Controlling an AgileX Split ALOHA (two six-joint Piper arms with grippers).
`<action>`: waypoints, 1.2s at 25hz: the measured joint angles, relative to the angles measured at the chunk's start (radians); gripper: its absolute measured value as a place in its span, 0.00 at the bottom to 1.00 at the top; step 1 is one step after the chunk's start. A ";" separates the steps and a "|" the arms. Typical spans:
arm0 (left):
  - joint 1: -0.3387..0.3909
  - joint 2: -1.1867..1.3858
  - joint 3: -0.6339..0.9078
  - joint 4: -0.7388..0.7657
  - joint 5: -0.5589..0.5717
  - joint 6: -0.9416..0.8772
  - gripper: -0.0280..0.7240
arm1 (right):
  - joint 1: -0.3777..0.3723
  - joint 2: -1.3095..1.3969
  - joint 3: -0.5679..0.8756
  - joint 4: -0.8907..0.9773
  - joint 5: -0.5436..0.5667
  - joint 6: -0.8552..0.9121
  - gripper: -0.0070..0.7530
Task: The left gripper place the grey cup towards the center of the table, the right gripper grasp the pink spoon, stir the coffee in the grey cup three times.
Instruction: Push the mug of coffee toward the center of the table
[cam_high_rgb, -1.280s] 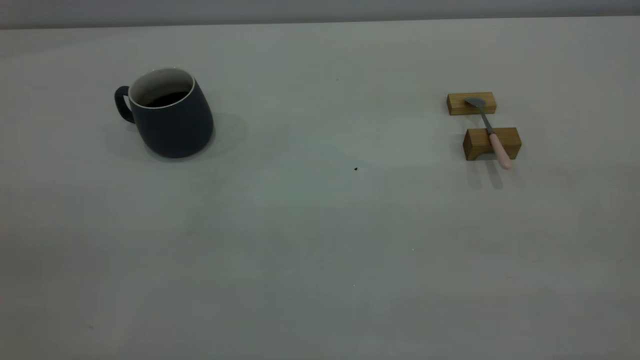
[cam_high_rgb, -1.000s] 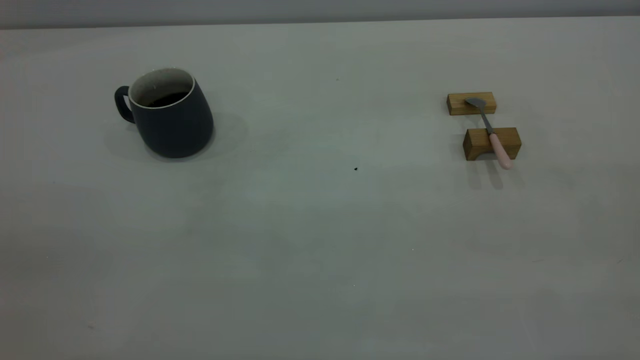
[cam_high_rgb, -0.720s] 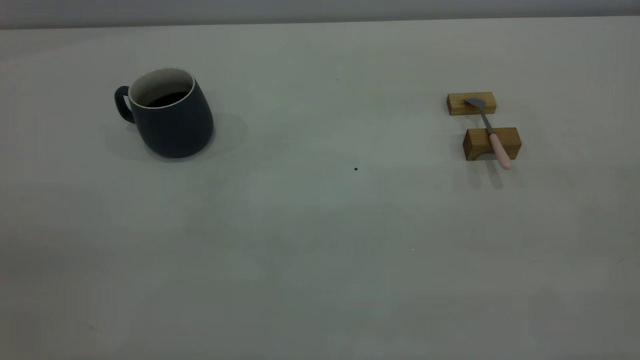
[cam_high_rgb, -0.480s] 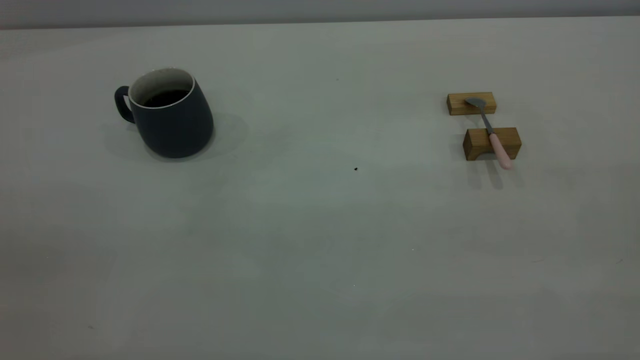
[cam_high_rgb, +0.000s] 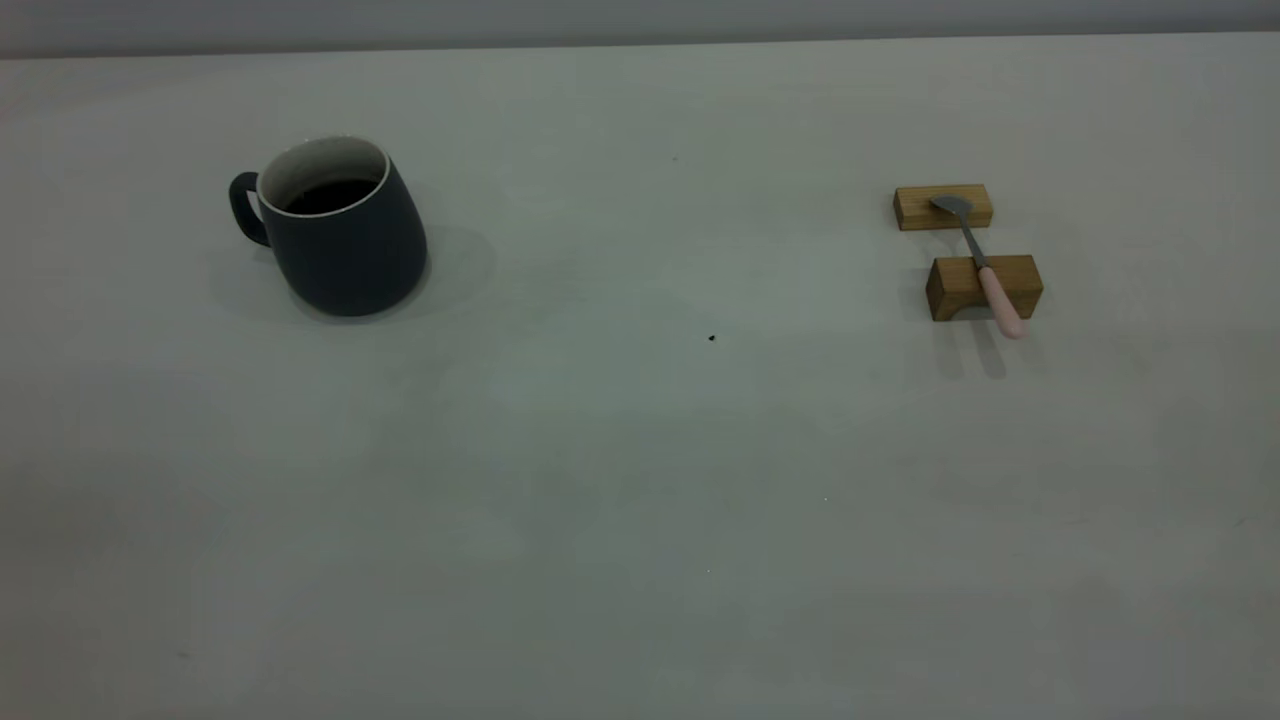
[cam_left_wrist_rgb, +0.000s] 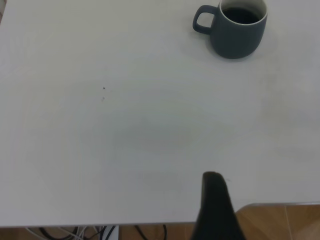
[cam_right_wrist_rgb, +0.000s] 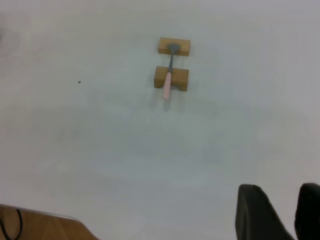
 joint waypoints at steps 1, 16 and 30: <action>0.000 0.002 0.000 0.000 -0.001 0.000 0.82 | 0.000 0.000 0.000 0.000 0.000 0.000 0.32; 0.000 0.917 -0.257 0.096 -0.298 0.194 0.82 | 0.000 0.000 0.000 0.000 0.000 0.000 0.32; -0.042 1.924 -0.868 0.059 -0.317 0.701 0.82 | 0.000 0.000 0.000 0.000 0.000 0.000 0.32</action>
